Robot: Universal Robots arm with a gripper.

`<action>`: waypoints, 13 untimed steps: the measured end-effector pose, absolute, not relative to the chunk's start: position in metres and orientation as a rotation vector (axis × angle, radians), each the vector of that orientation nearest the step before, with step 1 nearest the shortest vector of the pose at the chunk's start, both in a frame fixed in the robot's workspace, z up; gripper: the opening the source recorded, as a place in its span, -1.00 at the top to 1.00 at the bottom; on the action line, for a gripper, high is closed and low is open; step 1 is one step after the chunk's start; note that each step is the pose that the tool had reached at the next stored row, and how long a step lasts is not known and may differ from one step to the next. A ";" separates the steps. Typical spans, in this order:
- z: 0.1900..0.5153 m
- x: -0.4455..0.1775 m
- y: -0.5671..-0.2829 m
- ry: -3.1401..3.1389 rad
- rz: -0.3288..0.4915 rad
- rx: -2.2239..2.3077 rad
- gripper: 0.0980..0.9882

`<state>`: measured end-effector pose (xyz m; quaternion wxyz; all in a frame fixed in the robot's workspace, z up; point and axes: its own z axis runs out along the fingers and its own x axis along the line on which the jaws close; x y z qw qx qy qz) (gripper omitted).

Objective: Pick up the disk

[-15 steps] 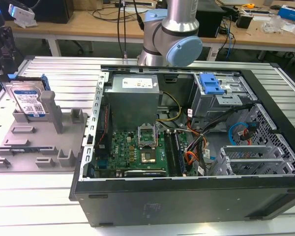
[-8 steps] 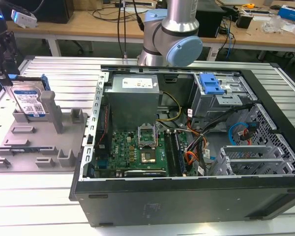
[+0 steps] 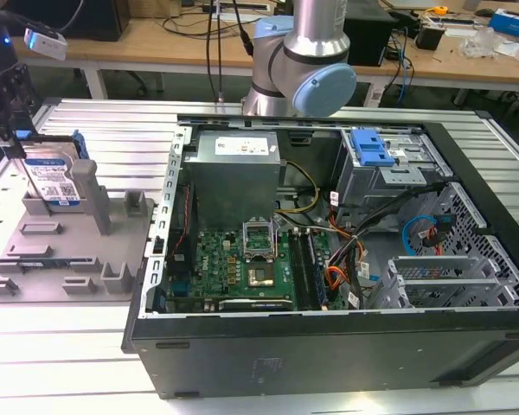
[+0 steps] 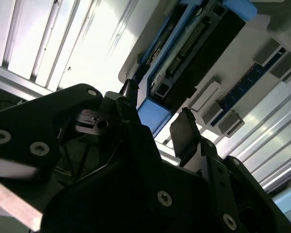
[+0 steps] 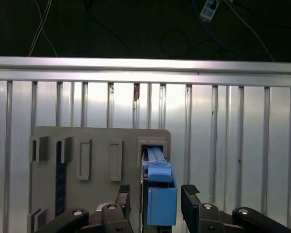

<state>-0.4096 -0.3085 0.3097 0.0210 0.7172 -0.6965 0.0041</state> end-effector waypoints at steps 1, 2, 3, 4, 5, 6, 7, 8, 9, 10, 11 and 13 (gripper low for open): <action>0.309 -0.410 -0.308 -2.159 0.013 2.224 0.00; 0.308 -0.410 -0.308 -2.160 0.013 2.223 0.00; 0.307 -0.410 -0.308 -2.160 0.013 2.223 0.00; 0.306 -0.410 -0.308 -2.160 0.013 2.223 0.00; 0.306 -0.410 -0.308 -2.160 0.013 2.223 0.00; 0.305 -0.410 -0.308 -2.160 0.013 2.222 0.00; 0.303 -0.410 -0.308 -2.161 0.013 2.222 0.00; 0.303 -0.410 -0.308 -2.161 0.013 2.222 0.00; 0.302 -0.410 -0.308 -2.161 0.013 2.221 0.00; 0.302 -0.410 -0.308 -2.161 0.013 2.221 0.00; 0.301 -0.410 -0.308 -2.161 0.013 2.221 0.00; 0.300 -0.410 -0.308 -2.161 0.013 2.221 0.00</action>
